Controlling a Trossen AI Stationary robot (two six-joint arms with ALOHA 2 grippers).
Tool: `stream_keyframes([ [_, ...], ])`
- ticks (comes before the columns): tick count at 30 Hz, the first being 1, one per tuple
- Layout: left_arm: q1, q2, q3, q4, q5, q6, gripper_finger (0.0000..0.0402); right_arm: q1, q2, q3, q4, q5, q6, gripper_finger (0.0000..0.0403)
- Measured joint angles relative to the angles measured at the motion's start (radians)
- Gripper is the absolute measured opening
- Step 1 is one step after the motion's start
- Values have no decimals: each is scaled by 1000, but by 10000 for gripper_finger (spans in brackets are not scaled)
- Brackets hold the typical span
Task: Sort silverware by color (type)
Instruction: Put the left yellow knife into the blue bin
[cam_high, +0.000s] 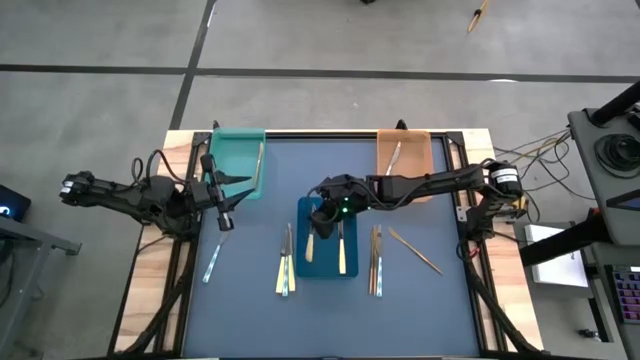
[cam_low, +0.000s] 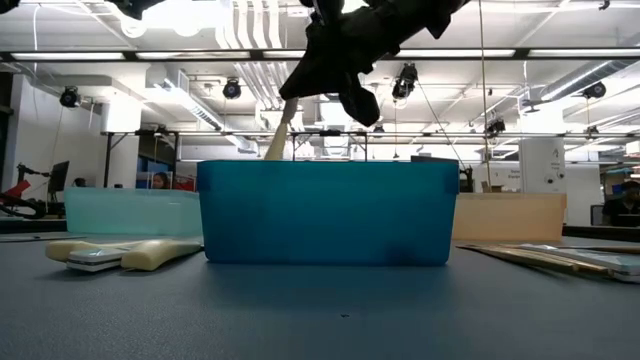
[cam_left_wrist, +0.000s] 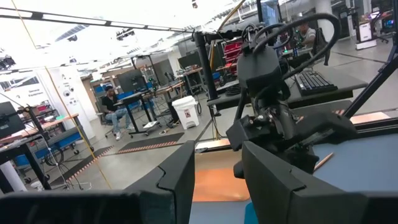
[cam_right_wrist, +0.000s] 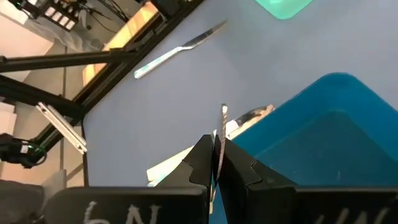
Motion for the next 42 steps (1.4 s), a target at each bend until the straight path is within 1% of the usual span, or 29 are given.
stream_keyframes([
  [3,0,0,0,0,0,0,115,0,15,0,0,-18,0,8],
  [14,0,0,-2,0,0,0,115,-2,34,0,4,-15,-1,9],
  [17,0,0,-2,0,0,0,115,-2,34,0,6,10,-2,9],
  [27,0,1,-2,0,0,0,115,-2,53,1,11,15,-2,9],
  [37,0,0,-2,0,0,0,115,-2,53,1,12,64,-4,9],
  [42,0,1,-2,0,0,0,115,-2,53,1,13,65,-5,9],
])
